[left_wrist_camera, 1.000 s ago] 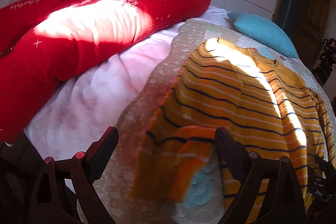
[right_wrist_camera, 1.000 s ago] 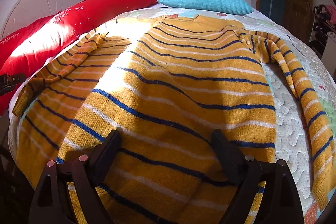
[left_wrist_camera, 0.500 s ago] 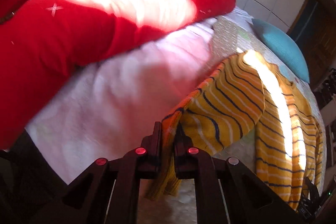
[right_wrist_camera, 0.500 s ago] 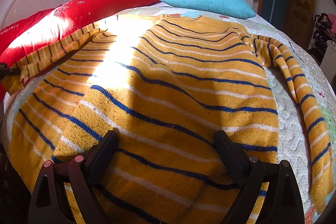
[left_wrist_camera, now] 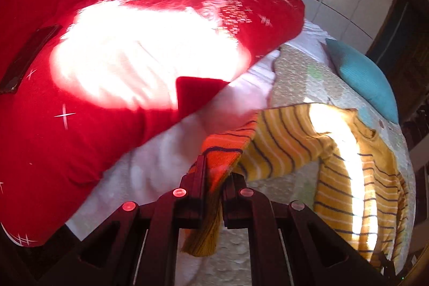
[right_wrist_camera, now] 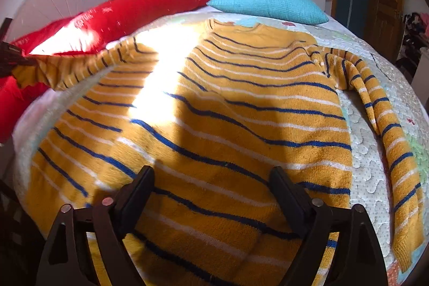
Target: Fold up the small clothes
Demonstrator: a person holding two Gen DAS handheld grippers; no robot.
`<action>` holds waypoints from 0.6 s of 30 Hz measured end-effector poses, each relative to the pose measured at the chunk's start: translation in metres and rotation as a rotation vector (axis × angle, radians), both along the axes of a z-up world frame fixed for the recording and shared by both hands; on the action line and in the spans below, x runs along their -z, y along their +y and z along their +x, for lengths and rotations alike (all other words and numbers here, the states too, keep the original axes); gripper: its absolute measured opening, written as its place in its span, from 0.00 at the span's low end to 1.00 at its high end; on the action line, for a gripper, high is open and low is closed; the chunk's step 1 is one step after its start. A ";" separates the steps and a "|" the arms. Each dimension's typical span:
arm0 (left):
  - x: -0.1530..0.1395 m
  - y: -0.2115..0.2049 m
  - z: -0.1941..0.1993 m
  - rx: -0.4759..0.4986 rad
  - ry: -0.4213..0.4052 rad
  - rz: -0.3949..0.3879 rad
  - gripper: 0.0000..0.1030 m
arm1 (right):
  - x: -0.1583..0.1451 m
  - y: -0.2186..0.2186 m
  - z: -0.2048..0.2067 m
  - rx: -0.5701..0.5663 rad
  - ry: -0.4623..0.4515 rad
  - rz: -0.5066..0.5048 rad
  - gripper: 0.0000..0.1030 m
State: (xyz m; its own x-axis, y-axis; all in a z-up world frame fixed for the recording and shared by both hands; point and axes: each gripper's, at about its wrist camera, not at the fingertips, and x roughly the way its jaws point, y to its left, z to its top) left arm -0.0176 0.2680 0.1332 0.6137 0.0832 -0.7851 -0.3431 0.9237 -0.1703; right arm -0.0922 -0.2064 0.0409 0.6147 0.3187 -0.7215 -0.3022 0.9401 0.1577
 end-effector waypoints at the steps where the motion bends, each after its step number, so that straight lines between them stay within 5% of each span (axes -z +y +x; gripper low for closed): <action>1: -0.007 -0.022 0.005 0.049 -0.008 -0.001 0.08 | -0.010 -0.006 -0.004 0.001 -0.016 0.043 0.85; 10: -0.024 -0.259 0.092 0.459 -0.022 -0.056 0.09 | -0.039 -0.089 -0.034 0.148 -0.085 0.147 0.85; 15: 0.021 -0.378 0.135 0.601 0.043 -0.065 0.10 | -0.025 -0.137 -0.036 0.254 -0.047 0.169 0.85; 18: 0.063 -0.413 0.153 0.656 0.135 -0.120 0.31 | -0.019 -0.156 -0.036 0.289 -0.032 0.181 0.86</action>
State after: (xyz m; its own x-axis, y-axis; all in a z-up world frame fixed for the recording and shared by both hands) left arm 0.1352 -0.1452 0.0703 0.4034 -0.3656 -0.8388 0.2566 0.9251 -0.2798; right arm -0.1284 -0.3621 0.0597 0.7194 0.2490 -0.6484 -0.0347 0.9453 0.3245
